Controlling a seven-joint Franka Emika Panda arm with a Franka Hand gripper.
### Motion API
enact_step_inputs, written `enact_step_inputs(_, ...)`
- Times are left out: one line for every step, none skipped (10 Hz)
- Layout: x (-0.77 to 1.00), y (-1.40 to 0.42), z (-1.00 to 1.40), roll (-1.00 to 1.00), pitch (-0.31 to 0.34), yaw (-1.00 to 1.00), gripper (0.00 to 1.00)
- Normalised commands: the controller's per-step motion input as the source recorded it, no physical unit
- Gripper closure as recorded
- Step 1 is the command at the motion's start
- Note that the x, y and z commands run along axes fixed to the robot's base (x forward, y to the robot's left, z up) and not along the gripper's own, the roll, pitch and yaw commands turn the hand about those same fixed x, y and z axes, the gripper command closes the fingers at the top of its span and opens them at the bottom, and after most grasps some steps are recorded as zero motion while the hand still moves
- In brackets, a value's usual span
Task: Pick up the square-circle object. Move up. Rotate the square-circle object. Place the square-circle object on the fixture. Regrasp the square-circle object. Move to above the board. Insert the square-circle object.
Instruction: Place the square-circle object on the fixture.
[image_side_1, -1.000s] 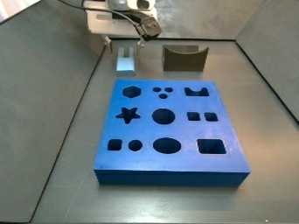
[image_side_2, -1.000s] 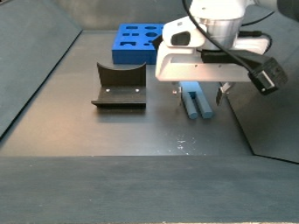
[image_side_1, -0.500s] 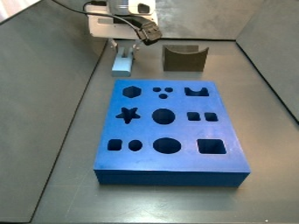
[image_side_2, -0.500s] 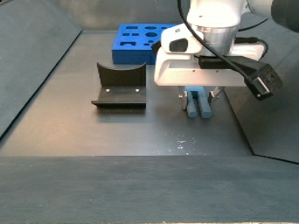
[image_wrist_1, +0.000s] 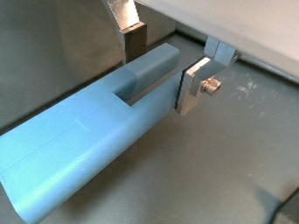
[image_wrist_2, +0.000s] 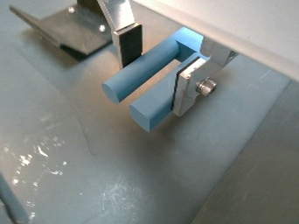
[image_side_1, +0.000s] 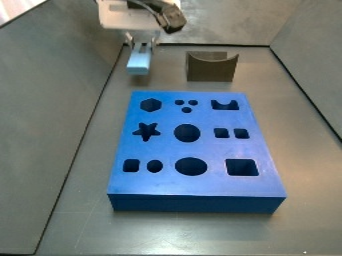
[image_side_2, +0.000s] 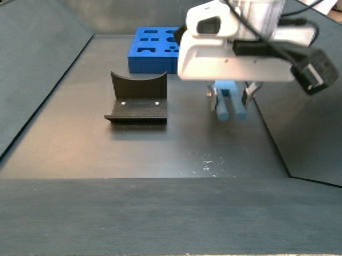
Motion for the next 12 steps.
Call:
enact_step_inputs(0.00, 0.00, 1.00, 0.00, 0.000, 0.00, 1.00)
enact_step_inputs(0.00, 0.00, 1.00, 0.02, 0.010, 0.00, 1.00)
enact_step_inputs(-0.01, 0.00, 1.00, 0.03, 0.023, 0.00, 1.00)
enact_step_inputs(-0.02, 0.00, 1.00, 0.04, 0.035, -0.01, 1.00)
enact_step_inputs(-0.02, 0.01, 1.00, 0.06, 0.045, -0.02, 1.00)
enact_step_inputs(-0.02, 0.01, 1.00, 0.08, 0.053, -0.02, 1.00)
enact_step_inputs(-0.03, 0.01, 1.00, 0.09, 0.055, -0.02, 1.00)
enact_step_inputs(-0.03, 0.01, 1.00, 0.10, 0.060, 0.00, 1.00)
enact_step_inputs(-0.03, 0.01, 1.00, 0.11, 0.064, 0.00, 1.00)
enact_step_inputs(-0.03, 0.00, 0.90, 0.12, 0.068, 0.02, 1.00)
enact_step_inputs(-0.02, 0.00, 0.81, 0.12, 0.070, 0.02, 1.00)
enact_step_inputs(-0.01, 0.00, 0.58, 0.12, 0.081, 0.03, 1.00)
